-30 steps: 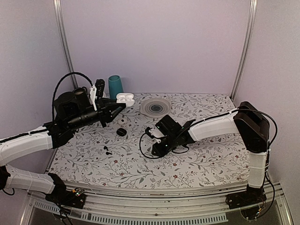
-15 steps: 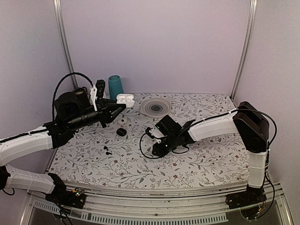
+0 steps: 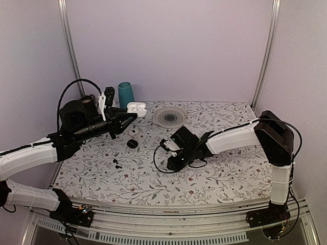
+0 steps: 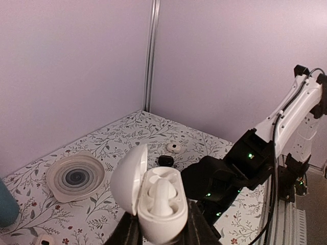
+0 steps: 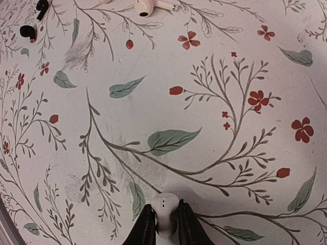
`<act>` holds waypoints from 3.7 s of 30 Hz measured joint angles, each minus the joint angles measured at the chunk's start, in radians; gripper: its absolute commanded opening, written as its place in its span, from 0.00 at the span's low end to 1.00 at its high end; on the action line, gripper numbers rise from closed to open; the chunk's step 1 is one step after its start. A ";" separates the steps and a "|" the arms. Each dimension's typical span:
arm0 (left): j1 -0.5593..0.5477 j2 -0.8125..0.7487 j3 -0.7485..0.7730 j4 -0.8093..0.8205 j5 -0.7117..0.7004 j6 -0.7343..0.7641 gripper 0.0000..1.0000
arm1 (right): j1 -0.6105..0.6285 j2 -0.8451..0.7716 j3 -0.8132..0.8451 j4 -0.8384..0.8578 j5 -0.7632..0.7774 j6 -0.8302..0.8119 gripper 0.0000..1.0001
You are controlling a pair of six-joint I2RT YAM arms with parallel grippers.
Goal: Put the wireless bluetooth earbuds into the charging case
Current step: Pick up the right earbud from the center of the board, then insert the right earbud into the right side groove of the charging case.
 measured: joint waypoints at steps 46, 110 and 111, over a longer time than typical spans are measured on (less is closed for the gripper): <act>0.000 0.000 0.003 -0.002 0.004 0.000 0.00 | -0.022 -0.039 -0.026 0.014 0.010 0.033 0.06; 0.007 0.330 0.221 -0.045 0.644 0.163 0.00 | 0.150 -0.658 0.075 -0.121 0.091 -0.182 0.03; 0.003 0.332 0.221 -0.045 0.644 0.162 0.00 | 0.152 -0.652 0.075 -0.122 0.093 -0.187 0.03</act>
